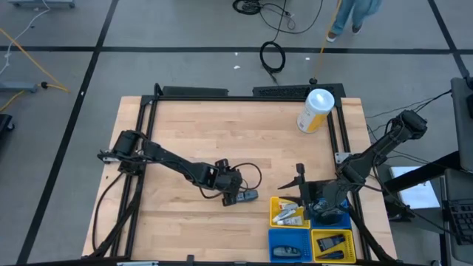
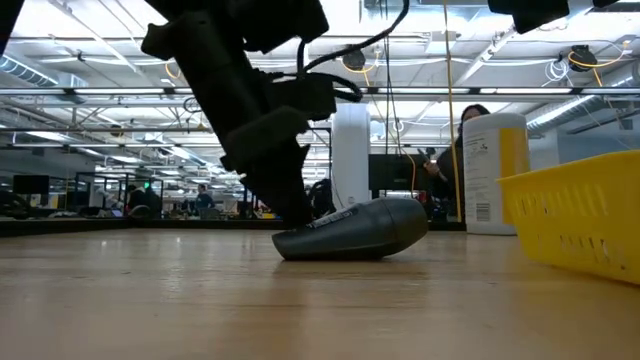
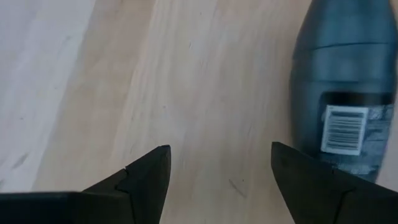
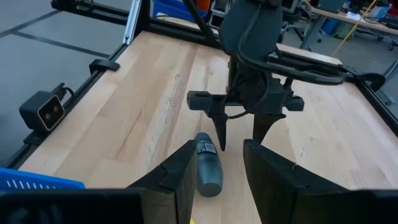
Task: Pick & Place Travel size toiletries
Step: Put the black deodorant into the bottom blue bin
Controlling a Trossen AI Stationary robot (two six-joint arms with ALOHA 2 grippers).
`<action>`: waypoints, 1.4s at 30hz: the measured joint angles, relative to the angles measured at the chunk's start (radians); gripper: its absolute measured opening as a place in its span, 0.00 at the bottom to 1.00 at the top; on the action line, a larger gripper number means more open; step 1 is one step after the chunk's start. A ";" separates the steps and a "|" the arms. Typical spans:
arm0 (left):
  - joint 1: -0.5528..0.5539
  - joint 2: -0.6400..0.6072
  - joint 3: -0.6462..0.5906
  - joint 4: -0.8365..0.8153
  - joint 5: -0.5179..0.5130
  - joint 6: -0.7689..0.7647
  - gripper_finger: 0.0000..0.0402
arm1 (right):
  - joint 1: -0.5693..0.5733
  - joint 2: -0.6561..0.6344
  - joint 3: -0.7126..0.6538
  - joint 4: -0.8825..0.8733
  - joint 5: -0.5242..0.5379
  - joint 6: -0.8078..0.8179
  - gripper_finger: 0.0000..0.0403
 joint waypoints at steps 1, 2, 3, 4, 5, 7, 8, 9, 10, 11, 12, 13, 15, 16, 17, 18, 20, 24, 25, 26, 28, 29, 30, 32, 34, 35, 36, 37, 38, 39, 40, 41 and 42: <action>0.000 0.003 0.000 -0.002 0.000 -0.005 0.67 | 0.000 0.000 0.000 -0.003 0.000 0.000 0.31; 0.000 0.003 0.000 -0.009 0.001 -0.008 0.67 | 0.000 0.000 0.000 -0.002 0.000 0.001 0.31; 0.000 0.005 -0.001 -0.012 0.003 -0.012 0.68 | 0.000 0.000 0.000 0.000 0.000 0.002 0.31; 0.000 0.011 0.000 -0.001 0.002 -0.012 0.68 | 0.000 0.000 0.000 -0.002 0.000 0.002 0.31; 0.000 0.016 0.002 -0.001 0.001 -0.013 0.67 | 0.000 0.000 0.000 -0.003 0.000 0.002 0.31; 0.000 0.025 0.001 -0.013 0.004 -0.013 0.67 | 0.000 0.000 0.000 -0.003 0.000 0.003 0.31; 0.002 0.034 0.000 -0.005 0.005 -0.015 0.67 | 0.000 0.000 0.000 -0.003 0.000 0.002 0.31; 0.002 0.037 0.001 0.008 0.006 -0.021 0.67 | 0.000 0.000 0.000 -0.002 0.000 0.001 0.31; 0.001 0.037 0.001 0.008 0.011 -0.022 0.66 | 0.000 0.000 0.000 -0.003 0.000 0.001 0.31; 0.001 0.038 0.001 0.008 0.023 -0.022 0.66 | 0.000 -0.001 0.000 -0.003 0.000 0.001 0.31; 0.001 0.038 0.001 0.008 0.040 -0.022 0.66 | 0.000 -0.001 0.000 -0.002 0.000 0.001 0.31; 0.002 0.036 0.001 0.006 0.055 -0.019 0.66 | 0.000 -0.001 0.000 -0.003 0.000 0.000 0.31; 0.004 0.015 0.000 -0.026 0.066 -0.005 0.66 | 0.000 0.000 0.000 -0.001 0.000 0.000 0.31; 0.008 0.002 0.000 -0.043 0.062 0.001 0.66 | 0.000 0.000 0.000 -0.002 0.000 0.000 0.31; 0.010 -0.017 0.000 -0.053 0.059 0.003 0.66 | 0.000 0.000 0.000 -0.002 0.000 -0.004 0.31; 0.016 -0.033 0.000 -0.064 0.059 -0.003 0.66 | 0.000 0.000 0.000 -0.001 0.000 -0.009 0.31; 0.029 -0.061 0.000 -0.068 0.060 -0.037 0.66 | 0.000 0.000 0.000 0.007 0.000 -0.012 0.31; 0.022 -0.073 0.000 0.004 0.145 -0.065 0.66 | 0.000 0.000 0.000 0.005 0.000 -0.013 0.31; 0.015 -0.074 0.000 0.025 0.168 -0.065 0.66 | 0.000 0.000 0.000 0.005 0.000 -0.014 0.31; 0.006 -0.074 0.000 0.038 0.179 -0.066 0.66 | 0.000 0.000 0.000 0.005 0.000 -0.015 0.31; -0.010 -0.074 0.000 0.044 0.179 -0.066 0.66 | 0.000 0.000 0.000 0.005 0.000 -0.016 0.31; -0.018 -0.074 0.000 0.049 0.169 -0.071 0.66 | 0.000 0.000 0.000 0.005 0.000 -0.019 0.31; -0.025 -0.074 0.000 0.057 0.162 -0.075 0.66 | 0.000 0.000 0.000 0.005 0.000 -0.020 0.31; -0.039 -0.074 0.000 0.088 0.144 -0.090 0.66 | 0.000 0.000 0.000 0.005 0.000 -0.022 0.31; -0.052 -0.067 0.000 0.105 0.118 -0.101 0.66 | 0.000 0.000 0.000 0.005 0.000 -0.022 0.31; -0.058 -0.062 0.000 0.114 0.104 -0.101 0.66 | 0.000 0.000 0.000 0.005 0.000 -0.022 0.31; -0.063 -0.055 0.000 0.114 0.092 -0.100 0.66 | 0.000 0.000 0.000 0.005 0.000 -0.023 0.31; -0.067 -0.042 0.000 0.114 0.083 -0.099 0.66 | 0.000 0.000 0.000 0.004 0.000 -0.023 0.31; -0.067 -0.033 0.000 0.119 0.078 -0.099 0.66 | 0.000 0.000 0.000 0.005 0.000 -0.022 0.31; -0.067 -0.020 0.000 0.120 0.076 -0.102 0.66 | 0.000 0.000 0.000 0.005 0.000 -0.022 0.31; -0.066 -0.009 0.000 0.120 0.075 -0.107 0.66 | 0.000 0.000 0.000 0.004 0.000 -0.023 0.31; -0.065 0.000 0.000 0.119 0.074 -0.114 0.66 | 0.000 0.000 0.000 0.006 0.000 -0.022 0.31; -0.063 0.012 0.000 0.126 0.073 -0.122 0.66 | 0.000 0.000 0.000 0.005 0.000 -0.022 0.31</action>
